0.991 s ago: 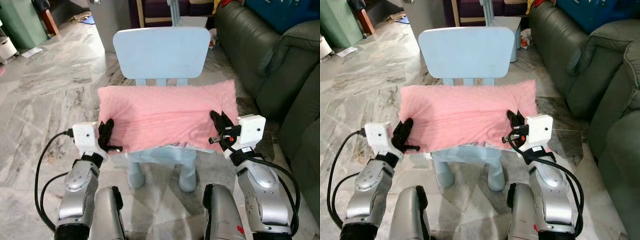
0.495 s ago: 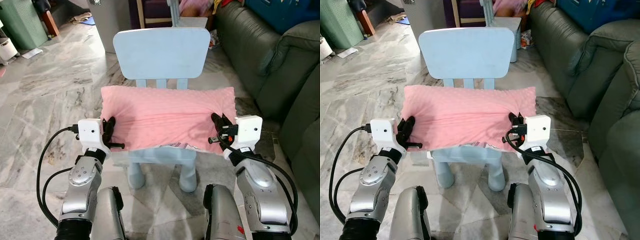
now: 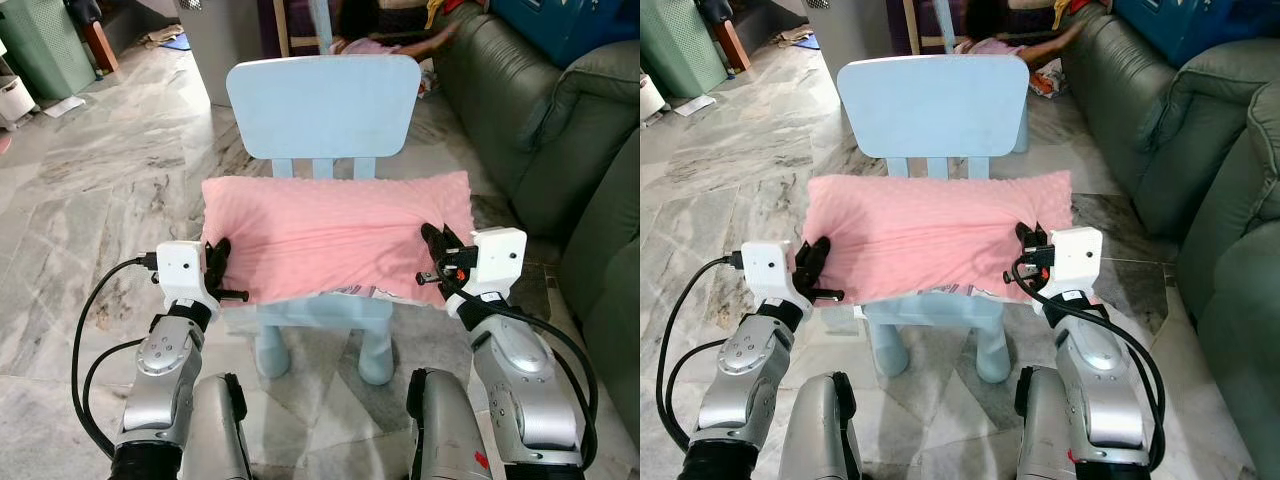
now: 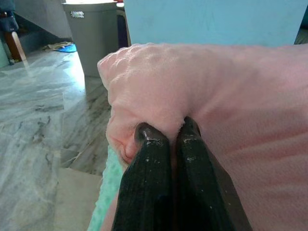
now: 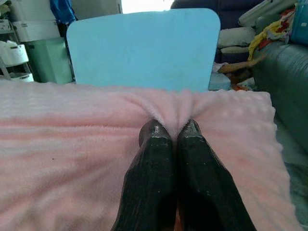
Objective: Move the pillow to the sofa
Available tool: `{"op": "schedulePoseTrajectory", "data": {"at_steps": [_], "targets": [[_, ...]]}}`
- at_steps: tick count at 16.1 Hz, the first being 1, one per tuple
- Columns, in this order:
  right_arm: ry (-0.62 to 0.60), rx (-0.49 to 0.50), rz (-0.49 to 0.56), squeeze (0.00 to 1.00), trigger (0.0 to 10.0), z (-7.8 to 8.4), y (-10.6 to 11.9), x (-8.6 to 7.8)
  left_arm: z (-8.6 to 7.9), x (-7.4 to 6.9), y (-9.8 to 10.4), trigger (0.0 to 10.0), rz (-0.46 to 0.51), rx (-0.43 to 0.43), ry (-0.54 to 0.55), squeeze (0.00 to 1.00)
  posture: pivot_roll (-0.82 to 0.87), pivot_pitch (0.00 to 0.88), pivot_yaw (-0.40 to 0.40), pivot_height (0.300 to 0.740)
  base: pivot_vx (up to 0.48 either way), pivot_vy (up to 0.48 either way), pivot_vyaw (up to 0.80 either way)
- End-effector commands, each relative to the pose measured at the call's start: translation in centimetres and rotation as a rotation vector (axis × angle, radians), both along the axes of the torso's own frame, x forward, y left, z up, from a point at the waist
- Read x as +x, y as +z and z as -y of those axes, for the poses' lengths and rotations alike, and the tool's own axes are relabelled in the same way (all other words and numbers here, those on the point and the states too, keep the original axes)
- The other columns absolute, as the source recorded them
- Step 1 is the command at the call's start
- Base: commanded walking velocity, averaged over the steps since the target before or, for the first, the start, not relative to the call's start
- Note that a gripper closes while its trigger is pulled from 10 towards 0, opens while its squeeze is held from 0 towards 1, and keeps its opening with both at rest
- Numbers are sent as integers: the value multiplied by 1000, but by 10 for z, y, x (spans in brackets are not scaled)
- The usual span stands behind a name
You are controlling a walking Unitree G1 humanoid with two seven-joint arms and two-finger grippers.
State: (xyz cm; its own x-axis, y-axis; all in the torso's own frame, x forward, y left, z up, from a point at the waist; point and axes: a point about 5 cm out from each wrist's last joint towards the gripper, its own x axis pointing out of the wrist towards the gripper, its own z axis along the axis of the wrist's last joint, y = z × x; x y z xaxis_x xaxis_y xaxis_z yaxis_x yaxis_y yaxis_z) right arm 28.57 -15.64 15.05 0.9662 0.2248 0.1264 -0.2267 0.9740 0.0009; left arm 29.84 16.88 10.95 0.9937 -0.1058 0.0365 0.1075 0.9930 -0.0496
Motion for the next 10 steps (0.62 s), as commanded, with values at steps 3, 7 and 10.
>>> {"op": "schedulePoseTrajectory", "data": {"at_steps": [3,7,10], "targets": [[-31,1,42,0,10000,5,11,-2,-10,-3,2,10000,1,16,44,0,-158,0,70,473,0,0,0],[-30,6,30,0,10000,6,11,-5,-9,-5,-1,10000,-9,16,42,0,-164,0,69,473,0,0,0],[-28,6,29,0,10000,6,10,-6,-9,-6,-2,10000,-13,16,40,0,-166,0,70,473,0,0,0]]}}
